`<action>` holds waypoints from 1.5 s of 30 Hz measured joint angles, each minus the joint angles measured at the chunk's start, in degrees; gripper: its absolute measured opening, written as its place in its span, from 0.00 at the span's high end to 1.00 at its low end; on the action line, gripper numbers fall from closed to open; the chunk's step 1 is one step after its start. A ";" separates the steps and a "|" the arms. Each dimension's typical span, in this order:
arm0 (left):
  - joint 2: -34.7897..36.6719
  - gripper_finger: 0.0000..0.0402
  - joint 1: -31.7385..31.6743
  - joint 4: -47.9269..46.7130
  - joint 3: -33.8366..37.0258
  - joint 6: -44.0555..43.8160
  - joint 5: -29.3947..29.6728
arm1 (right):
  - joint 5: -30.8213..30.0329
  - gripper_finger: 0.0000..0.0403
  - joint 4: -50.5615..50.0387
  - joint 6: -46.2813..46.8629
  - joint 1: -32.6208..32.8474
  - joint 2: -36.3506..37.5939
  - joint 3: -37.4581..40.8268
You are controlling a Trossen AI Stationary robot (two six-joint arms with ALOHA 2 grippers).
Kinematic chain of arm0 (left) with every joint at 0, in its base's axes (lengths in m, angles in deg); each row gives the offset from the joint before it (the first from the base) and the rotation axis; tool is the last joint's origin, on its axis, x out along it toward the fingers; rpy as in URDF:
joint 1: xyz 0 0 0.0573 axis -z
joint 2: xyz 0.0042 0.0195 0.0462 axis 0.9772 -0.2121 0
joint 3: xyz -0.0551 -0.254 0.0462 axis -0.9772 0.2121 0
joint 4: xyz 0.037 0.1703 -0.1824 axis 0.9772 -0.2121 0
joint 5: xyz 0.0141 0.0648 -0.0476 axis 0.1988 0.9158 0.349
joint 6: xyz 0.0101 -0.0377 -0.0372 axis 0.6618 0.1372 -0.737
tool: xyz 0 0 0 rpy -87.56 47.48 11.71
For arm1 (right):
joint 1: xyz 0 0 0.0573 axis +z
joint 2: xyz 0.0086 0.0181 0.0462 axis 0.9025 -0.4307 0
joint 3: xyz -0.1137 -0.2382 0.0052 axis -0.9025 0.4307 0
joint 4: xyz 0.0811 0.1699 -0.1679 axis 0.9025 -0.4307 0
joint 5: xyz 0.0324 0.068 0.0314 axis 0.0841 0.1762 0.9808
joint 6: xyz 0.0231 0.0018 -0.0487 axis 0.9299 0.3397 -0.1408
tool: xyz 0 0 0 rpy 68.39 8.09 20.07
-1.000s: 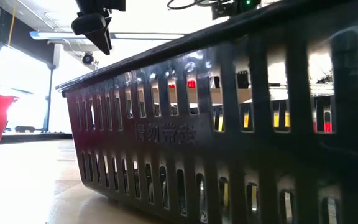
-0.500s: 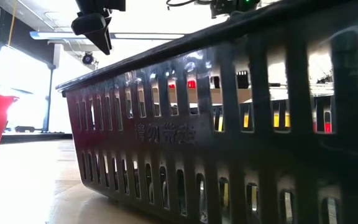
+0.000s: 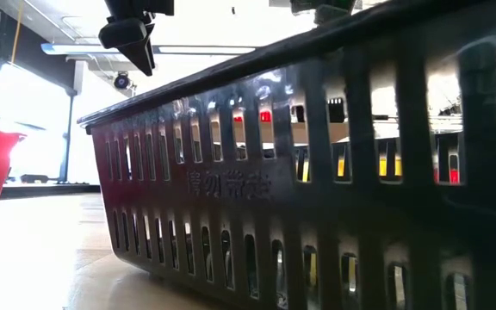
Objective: Stack baskets on shelf by color
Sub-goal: Stack the top black bin on the black bin on the shelf, then stack the top yellow bin on the yellow bin on the shelf
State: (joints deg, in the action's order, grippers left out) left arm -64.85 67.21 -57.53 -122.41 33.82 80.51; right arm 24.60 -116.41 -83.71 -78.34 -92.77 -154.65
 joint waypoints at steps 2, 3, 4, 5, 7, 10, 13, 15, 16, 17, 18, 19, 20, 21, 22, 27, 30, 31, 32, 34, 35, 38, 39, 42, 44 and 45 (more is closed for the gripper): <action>0.00 0.54 0.00 0.01 0.00 -0.02 0.02 | 1.67 0.82 0.00 0.95 -0.13 0.00 -0.13; 0.00 0.54 0.00 -0.01 0.00 -0.02 0.02 | 2.90 0.82 0.02 1.22 -0.37 0.00 0.02; 0.00 0.54 0.01 -0.01 0.00 -0.01 0.01 | 3.69 0.82 0.34 1.47 -0.52 0.00 0.57; 0.00 0.54 0.00 0.01 0.02 -0.02 0.02 | 3.84 0.82 0.64 1.47 -0.61 0.00 1.40; 0.00 0.54 0.00 -0.01 0.01 -0.01 0.02 | 3.45 0.82 0.69 1.48 -0.79 -0.10 2.69; 0.00 0.54 0.00 0.00 0.01 -0.01 0.07 | 3.26 0.82 1.10 1.49 -0.79 -0.07 3.91; 0.00 0.54 0.00 -0.01 0.00 -0.01 0.11 | 3.81 0.82 1.13 1.49 -0.79 -0.07 4.55; 0.00 0.54 0.02 0.01 0.02 -0.02 0.11 | 3.22 0.82 1.10 1.71 -0.71 -0.07 4.41; 0.00 0.54 0.02 0.01 0.00 -0.02 0.13 | 3.06 0.82 1.04 2.11 -0.67 -0.09 4.10; 0.00 0.54 0.01 -0.01 0.00 -0.01 0.13 | 2.88 0.82 1.09 2.54 -0.68 -0.09 3.73; 0.00 0.54 0.00 0.01 0.00 -0.02 0.13 | 2.92 0.82 1.21 2.56 -0.68 -0.06 3.55; 0.00 0.54 0.02 0.01 0.00 -0.02 0.15 | 3.26 0.82 1.15 2.58 -0.87 -0.02 3.52; 0.00 0.54 0.01 0.01 0.01 -0.01 0.15 | 3.88 0.82 1.02 2.60 -1.16 -0.04 3.61; 0.00 0.54 0.00 0.01 0.02 -0.02 0.15 | 4.87 0.82 0.63 2.76 -1.52 -0.09 3.63; 0.00 0.54 0.00 0.01 0.00 -0.02 0.19 | 5.94 0.82 0.34 3.09 -1.92 -0.22 3.63; 0.00 0.54 0.01 0.01 0.01 -0.48 0.27 | 8.07 0.82 0.26 5.14 -3.12 -1.00 3.67; 0.00 0.54 0.00 -0.01 0.02 -0.48 0.27 | 8.68 0.82 -0.18 4.91 -3.04 -1.81 3.65; -0.01 0.54 0.01 -0.01 0.01 -0.48 0.26 | 8.72 0.82 -0.16 4.67 -3.02 -1.93 3.65; -0.02 0.54 0.02 -0.01 0.02 -0.48 0.26 | 8.73 0.82 -0.21 4.64 -2.89 -1.97 3.65; -0.02 0.54 0.01 -0.03 0.01 -0.48 0.27 | 8.43 0.82 -0.27 4.64 -2.57 -1.90 3.37; -0.02 0.54 0.00 -0.04 0.01 -0.48 0.26 | 7.75 0.82 -0.34 4.68 -2.42 -1.90 2.92; -0.02 0.54 0.00 -0.07 0.02 -0.48 0.26 | 6.15 0.82 -0.70 4.66 -1.79 -1.82 0.46; -0.02 0.54 0.00 -0.08 0.02 -0.50 0.22 | 6.03 0.82 -1.11 4.68 -1.56 -1.79 -0.58; -0.02 0.54 0.01 -0.25 0.01 -2.48 -0.53 | 7.16 0.82 -2.07 4.68 -0.72 -1.73 -3.49; -0.02 0.54 0.00 -0.66 0.02 -4.86 -2.51 | 9.89 0.82 -2.90 4.72 -0.04 -1.72 -5.21; -0.02 0.54 0.00 -0.95 0.02 -6.13 -4.06 | 11.63 0.82 -3.00 4.74 0.40 -1.68 -5.80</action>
State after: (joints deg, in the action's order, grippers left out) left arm -64.88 67.21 -58.48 -122.39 27.68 76.46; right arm 36.23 -119.41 -78.97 -77.93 -94.45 -160.45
